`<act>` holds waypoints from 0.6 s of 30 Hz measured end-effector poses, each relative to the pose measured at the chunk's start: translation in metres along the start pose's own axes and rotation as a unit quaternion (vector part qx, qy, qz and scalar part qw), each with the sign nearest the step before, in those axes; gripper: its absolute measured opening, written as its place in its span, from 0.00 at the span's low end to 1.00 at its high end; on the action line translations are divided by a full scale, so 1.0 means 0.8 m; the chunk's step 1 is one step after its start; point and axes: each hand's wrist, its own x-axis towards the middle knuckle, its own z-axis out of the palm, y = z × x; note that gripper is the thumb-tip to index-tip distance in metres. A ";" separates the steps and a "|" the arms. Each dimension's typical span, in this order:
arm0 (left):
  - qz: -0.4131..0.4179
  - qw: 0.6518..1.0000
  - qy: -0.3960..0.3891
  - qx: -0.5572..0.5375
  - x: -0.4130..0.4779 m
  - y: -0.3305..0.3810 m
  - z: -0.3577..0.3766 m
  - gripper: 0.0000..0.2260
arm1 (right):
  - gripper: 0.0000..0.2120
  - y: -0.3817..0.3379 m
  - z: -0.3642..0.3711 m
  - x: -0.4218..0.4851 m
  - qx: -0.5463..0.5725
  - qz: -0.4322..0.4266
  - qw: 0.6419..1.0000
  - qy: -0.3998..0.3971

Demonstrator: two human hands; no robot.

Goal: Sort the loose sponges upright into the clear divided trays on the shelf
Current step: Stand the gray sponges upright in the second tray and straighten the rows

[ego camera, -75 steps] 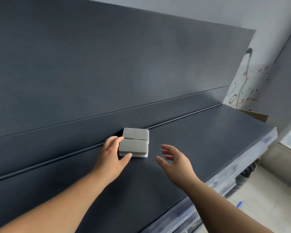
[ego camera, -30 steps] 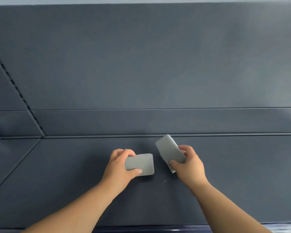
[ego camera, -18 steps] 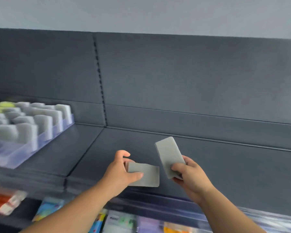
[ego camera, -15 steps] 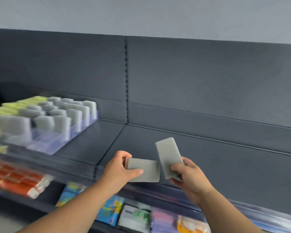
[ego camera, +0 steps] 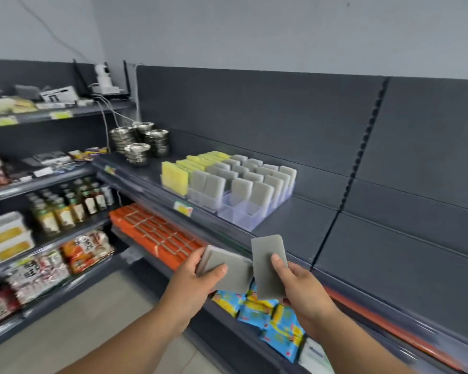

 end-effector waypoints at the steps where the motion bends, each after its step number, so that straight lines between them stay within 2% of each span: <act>1: 0.000 1.000 0.008 0.013 0.003 -0.004 -0.013 0.17 | 0.19 -0.002 0.011 0.006 -0.013 -0.010 1.000 -0.001; 5: 0.000 0.997 0.063 0.054 0.028 -0.006 -0.047 0.21 | 0.10 -0.012 0.037 0.038 0.022 -0.042 0.999 0.009; 8: 0.013 0.994 0.097 0.048 0.063 0.000 -0.054 0.17 | 0.05 -0.019 0.042 0.072 0.044 -0.064 0.996 0.032; 11: 0.037 0.992 0.111 0.053 0.108 0.006 -0.051 0.14 | 0.04 -0.031 0.039 0.111 0.064 -0.093 0.991 0.070; 15: 0.057 0.989 0.112 0.073 0.173 0.023 -0.039 0.13 | 0.12 -0.051 0.025 0.162 0.080 -0.136 0.980 0.124; 18: 0.088 0.984 0.110 0.110 0.218 0.044 -0.027 0.11 | 0.10 -0.062 0.009 0.195 0.077 -0.154 0.975 0.140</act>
